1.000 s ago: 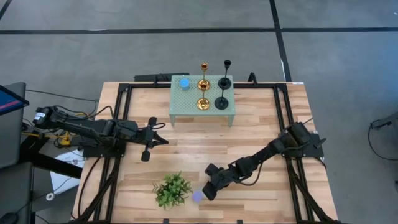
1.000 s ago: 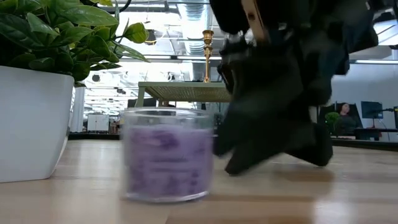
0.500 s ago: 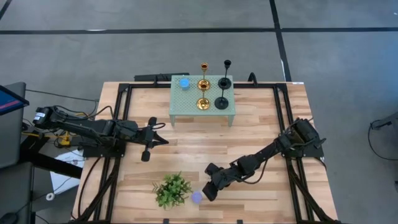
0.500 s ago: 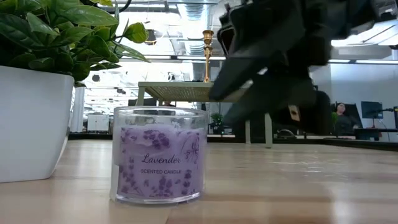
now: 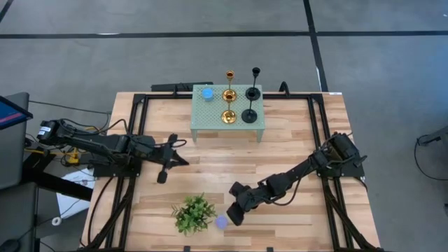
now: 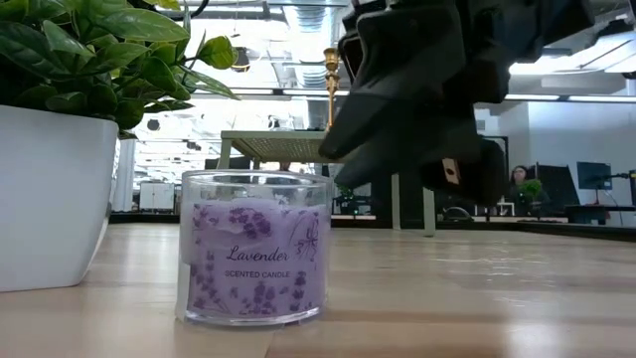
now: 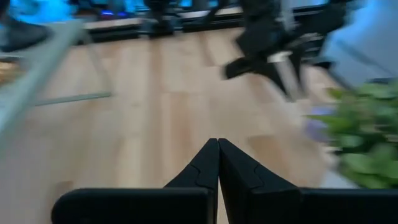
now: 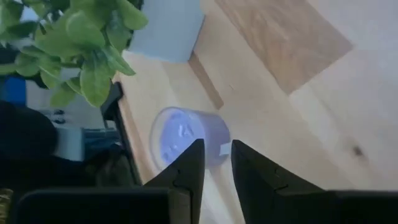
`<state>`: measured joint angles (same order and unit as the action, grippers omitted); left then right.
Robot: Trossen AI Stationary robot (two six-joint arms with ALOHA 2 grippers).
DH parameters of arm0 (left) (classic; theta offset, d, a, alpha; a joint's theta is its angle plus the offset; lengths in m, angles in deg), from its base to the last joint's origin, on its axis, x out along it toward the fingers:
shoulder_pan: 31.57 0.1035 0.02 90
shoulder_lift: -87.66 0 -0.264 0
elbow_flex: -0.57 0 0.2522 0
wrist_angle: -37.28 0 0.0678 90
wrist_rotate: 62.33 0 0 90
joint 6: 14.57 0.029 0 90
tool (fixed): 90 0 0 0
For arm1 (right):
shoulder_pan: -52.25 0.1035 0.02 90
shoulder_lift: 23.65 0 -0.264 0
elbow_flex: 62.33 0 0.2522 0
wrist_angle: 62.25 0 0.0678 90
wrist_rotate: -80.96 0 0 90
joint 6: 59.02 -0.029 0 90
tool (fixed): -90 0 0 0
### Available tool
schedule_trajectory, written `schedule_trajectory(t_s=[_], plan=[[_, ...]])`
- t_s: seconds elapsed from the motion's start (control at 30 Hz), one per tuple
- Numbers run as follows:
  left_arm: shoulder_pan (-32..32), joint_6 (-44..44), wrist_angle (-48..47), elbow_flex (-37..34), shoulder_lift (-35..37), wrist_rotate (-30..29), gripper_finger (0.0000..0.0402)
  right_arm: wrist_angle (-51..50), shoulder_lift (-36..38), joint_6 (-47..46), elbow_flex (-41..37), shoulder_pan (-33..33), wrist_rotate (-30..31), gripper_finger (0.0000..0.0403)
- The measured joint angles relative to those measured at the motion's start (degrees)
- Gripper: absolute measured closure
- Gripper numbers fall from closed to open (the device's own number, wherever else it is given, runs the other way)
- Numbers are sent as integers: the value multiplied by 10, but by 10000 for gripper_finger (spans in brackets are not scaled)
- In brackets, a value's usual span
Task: Pick & Place candle stick holders
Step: Put the violet candle on the shelf
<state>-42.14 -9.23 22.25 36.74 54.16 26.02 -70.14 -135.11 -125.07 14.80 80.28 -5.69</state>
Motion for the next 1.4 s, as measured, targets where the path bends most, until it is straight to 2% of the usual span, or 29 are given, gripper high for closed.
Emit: schedule_trajectory(t_s=[0.13,0.23,0.37,0.43,0.6,0.77,0.87,1.03,1.13,1.27,1.4], plan=[[-1,-27,2,0,0,84,394,0,5,65,1,-6,4,365],[-18,-49,3,0,0,92,397,-3,4,123,1,-11,12,396],[-65,-59,6,0,-4,90,397,-8,4,165,2,-21,17,400],[-101,-64,14,0,-12,68,398,-10,3,186,2,-26,33,401],[-199,-52,69,6,-61,-52,398,-18,3,215,3,-34,41,402],[-272,-38,70,67,-139,-131,398,-55,3,217,3,-36,59,403],[-296,-37,62,90,-179,-135,398,-48,3,231,3,-38,51,403],[-328,-74,62,97,-208,-136,398,18,4,279,3,-38,2,403],[-348,-101,62,97,-211,-150,398,41,4,304,3,-38,-8,403],[-372,-103,62,97,-208,-184,398,36,4,310,2,-43,-9,403],[-387,-104,63,97,-201,-194,398,42,4,321,2,-45,-23,403]])
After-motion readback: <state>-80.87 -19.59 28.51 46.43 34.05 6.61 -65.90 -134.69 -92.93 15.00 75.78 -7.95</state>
